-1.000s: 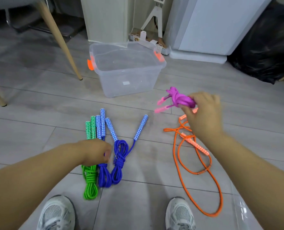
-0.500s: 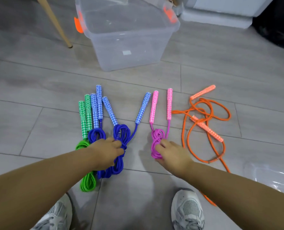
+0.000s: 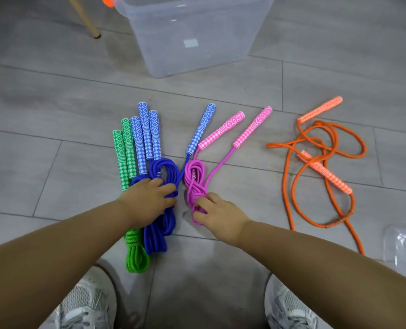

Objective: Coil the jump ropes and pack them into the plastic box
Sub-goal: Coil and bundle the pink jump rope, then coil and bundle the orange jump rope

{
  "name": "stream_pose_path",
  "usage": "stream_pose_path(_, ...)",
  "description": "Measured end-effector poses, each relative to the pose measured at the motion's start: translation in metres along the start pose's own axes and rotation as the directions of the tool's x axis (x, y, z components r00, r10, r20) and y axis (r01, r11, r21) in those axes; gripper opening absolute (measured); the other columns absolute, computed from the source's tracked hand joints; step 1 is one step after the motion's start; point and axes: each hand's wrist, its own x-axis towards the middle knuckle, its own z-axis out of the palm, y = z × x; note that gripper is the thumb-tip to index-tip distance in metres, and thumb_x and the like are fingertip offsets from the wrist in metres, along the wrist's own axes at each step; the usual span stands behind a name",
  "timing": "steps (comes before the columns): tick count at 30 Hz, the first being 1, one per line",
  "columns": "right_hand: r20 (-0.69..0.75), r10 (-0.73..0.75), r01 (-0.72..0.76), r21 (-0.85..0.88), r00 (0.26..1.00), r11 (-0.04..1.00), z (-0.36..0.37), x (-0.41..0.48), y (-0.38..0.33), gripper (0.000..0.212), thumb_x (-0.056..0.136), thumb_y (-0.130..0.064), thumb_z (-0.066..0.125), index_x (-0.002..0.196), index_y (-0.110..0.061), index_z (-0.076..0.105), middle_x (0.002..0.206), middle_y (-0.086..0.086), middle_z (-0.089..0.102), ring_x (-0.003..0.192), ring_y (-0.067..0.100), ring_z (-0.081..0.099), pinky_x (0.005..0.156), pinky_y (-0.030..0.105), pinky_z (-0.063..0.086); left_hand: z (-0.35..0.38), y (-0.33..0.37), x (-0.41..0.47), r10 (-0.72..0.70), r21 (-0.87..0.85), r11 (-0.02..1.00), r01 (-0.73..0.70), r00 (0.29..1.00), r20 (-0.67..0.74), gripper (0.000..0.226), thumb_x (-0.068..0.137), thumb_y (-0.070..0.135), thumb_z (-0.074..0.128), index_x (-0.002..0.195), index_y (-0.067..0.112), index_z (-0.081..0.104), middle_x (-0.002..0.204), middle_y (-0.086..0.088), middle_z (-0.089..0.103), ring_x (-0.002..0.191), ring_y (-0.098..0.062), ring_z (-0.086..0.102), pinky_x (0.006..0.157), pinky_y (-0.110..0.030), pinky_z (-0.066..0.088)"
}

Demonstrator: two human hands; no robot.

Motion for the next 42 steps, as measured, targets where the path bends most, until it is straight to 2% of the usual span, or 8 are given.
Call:
stream_pose_path(6, 0.133, -0.153, 0.16, -0.043, 0.979, 0.986, -0.002, 0.005, 0.002, 0.016, 0.071, -0.024, 0.068, 0.086, -0.02, 0.072, 0.096, 0.004, 0.069, 0.083, 0.027, 0.065, 0.063, 0.028, 0.056, -0.003, -0.008, 0.004, -0.011, -0.074, 0.997, 0.009, 1.0, -0.027, 0.041, 0.099, 0.039, 0.034, 0.139, 0.03, 0.039, 0.144, 0.007, 0.034, 0.124, -0.02, 0.041, 0.099, -0.035, 0.036)
stream_pose_path(9, 0.148, -0.103, 0.088, 0.107, 0.984, 0.99, -0.008, -0.005, 0.006, 0.04, 0.058, -0.031, 0.085, 0.094, -0.018, 0.071, 0.102, 0.005, 0.069, 0.086, 0.026, 0.067, 0.064, 0.032, 0.058, -0.013, -0.009, 0.011, -0.019, -0.083, 0.996, 0.015, 0.999, -0.048, 0.038, 0.098, 0.04, 0.034, 0.131, 0.028, 0.046, 0.132, 0.005, 0.044, 0.12, -0.02, 0.044, 0.096, -0.036, 0.041)
stream_pose_path(14, 0.175, 0.175, -0.22, 0.286, 0.969, 0.933, -0.046, -0.032, 0.029, 0.025, 0.086, -0.028, 0.051, 0.097, -0.01, 0.066, 0.1, 0.013, 0.064, 0.086, 0.032, 0.063, 0.071, 0.037, 0.054, -0.04, -0.004, 0.027, -0.061, -0.156, 0.987, 0.04, 0.989, -0.132, 0.032, 0.097, 0.044, 0.035, 0.121, 0.03, 0.051, 0.125, 0.008, 0.049, 0.118, -0.015, 0.048, 0.092, -0.032, 0.044)
stream_pose_path(18, 0.292, 0.498, -0.568, 0.247, 0.816, 0.785, -0.064, -0.079, 0.066, 0.019, 0.091, -0.026, 0.051, 0.101, -0.016, 0.063, 0.106, 0.007, 0.061, 0.102, 0.027, 0.057, 0.085, 0.037, 0.047, -0.06, 0.012, 0.047, -0.052, -0.216, 0.976, 0.014, 0.984, -0.172, 0.024, 0.095, 0.041, 0.04, 0.11, 0.027, 0.054, 0.117, 0.008, 0.053, 0.111, -0.014, 0.053, 0.087, -0.031, 0.045)
stream_pose_path(23, 0.185, 0.886, -0.905, 0.114, 0.425, 0.41, -0.067, -0.153, 0.12, 0.018, 0.088, -0.026, 0.055, 0.099, -0.016, 0.064, 0.104, 0.007, 0.063, 0.1, 0.029, 0.059, 0.083, 0.037, 0.048, -0.077, 0.039, 0.074, -0.04, -0.255, 0.967, -0.004, 0.985, -0.168, 0.019, 0.095, 0.04, 0.04, 0.101, 0.028, 0.054, 0.11, 0.008, 0.054, 0.106, -0.015, 0.055, 0.085, -0.032, 0.047)
stream_pose_path(30, 0.218, 0.972, -0.994, 0.042, -0.089, -0.101, -0.065, -0.206, 0.166, 0.044, 0.094, -0.031, 0.047, 0.128, -0.005, 0.037, 0.133, 0.017, 0.041, 0.123, 0.036, 0.039, 0.097, 0.043, 0.035, -0.092, 0.075, 0.111, 0.03, -0.265, 0.962, -0.065, 0.99, -0.136, 0.02, 0.095, 0.039, 0.04, 0.103, 0.027, 0.053, 0.114, 0.007, 0.054, 0.108, -0.016, 0.054, 0.085, -0.03, 0.046)
stream_pose_path(33, 0.342, 0.936, -0.994, 0.033, -0.086, -0.103, -0.054, -0.21, 0.164, 0.037, 0.092, -0.018, 0.048, 0.124, -0.004, 0.037, 0.13, 0.018, 0.043, 0.12, 0.038, 0.046, 0.096, 0.042, 0.038, -0.096, 0.086, 0.12, 0.041, -0.237, 0.969, -0.072, 0.99, -0.133, 0.022, 0.096, 0.039, 0.038, 0.107, 0.027, 0.053, 0.115, 0.007, 0.053, 0.109, -0.015, 0.053, 0.077, -0.025, 0.04)
stream_pose_path(42, 0.23, 0.965, -0.981, 0.118, -0.123, -0.153, -0.066, -0.221, 0.155, 0.035, 0.089, 0.001, 0.039, 0.124, 0.001, 0.043, 0.129, 0.018, 0.038, 0.113, 0.034, 0.046, 0.088, 0.034, 0.04, -0.101, 0.1, 0.124, 0.078, -0.204, 0.973, -0.103, 0.989, -0.129, 0.023, 0.096, 0.04, 0.037, 0.107, 0.027, 0.052, 0.114, 0.007, 0.053, 0.106, -0.015, 0.053, 0.078, -0.028, 0.041)
